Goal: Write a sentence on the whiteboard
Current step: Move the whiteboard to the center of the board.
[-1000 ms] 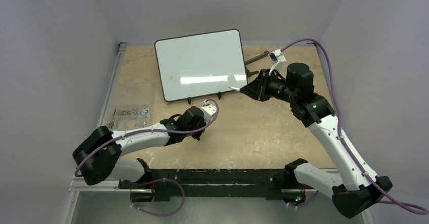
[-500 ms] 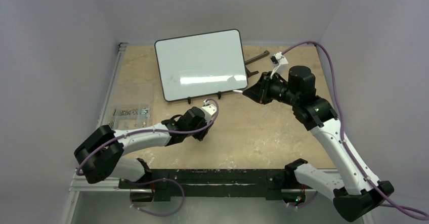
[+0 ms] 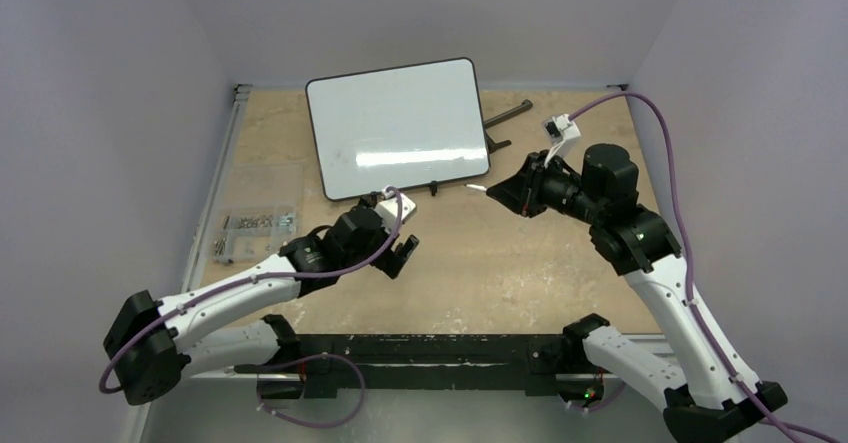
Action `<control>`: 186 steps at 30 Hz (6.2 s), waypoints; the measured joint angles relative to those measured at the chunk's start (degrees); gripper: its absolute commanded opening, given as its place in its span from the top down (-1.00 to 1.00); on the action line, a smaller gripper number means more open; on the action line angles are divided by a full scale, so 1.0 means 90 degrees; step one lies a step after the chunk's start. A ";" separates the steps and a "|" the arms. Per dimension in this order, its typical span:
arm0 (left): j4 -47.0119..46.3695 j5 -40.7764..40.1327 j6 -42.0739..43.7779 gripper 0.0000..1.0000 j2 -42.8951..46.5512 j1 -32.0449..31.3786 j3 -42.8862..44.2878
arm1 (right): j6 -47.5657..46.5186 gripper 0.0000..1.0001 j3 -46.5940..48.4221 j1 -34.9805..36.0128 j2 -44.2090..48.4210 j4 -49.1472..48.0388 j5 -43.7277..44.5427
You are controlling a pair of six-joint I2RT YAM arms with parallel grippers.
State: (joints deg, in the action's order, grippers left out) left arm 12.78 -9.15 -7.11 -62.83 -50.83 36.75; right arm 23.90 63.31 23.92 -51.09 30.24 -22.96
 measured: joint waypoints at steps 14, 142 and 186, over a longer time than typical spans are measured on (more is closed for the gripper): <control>0.2137 -0.1350 0.0170 -1.00 0.0000 0.1732 0.2982 | 0.0027 1.00 -0.0100 0.0000 -0.0158 -0.0017 0.0158; 0.1020 0.6380 -0.1545 -0.38 -0.7050 0.6883 0.8646 | -0.0517 1.00 -0.0503 0.0002 -0.0920 -0.0095 -0.0374; 0.1848 0.8565 -0.1175 0.74 -0.8779 0.5962 1.0822 | -0.0716 1.00 -0.0500 0.0002 -0.1411 0.0070 -0.0284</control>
State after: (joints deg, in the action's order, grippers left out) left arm 29.41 67.94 -17.69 -141.84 2.83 134.15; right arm 17.45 58.81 23.94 -63.79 30.87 -25.52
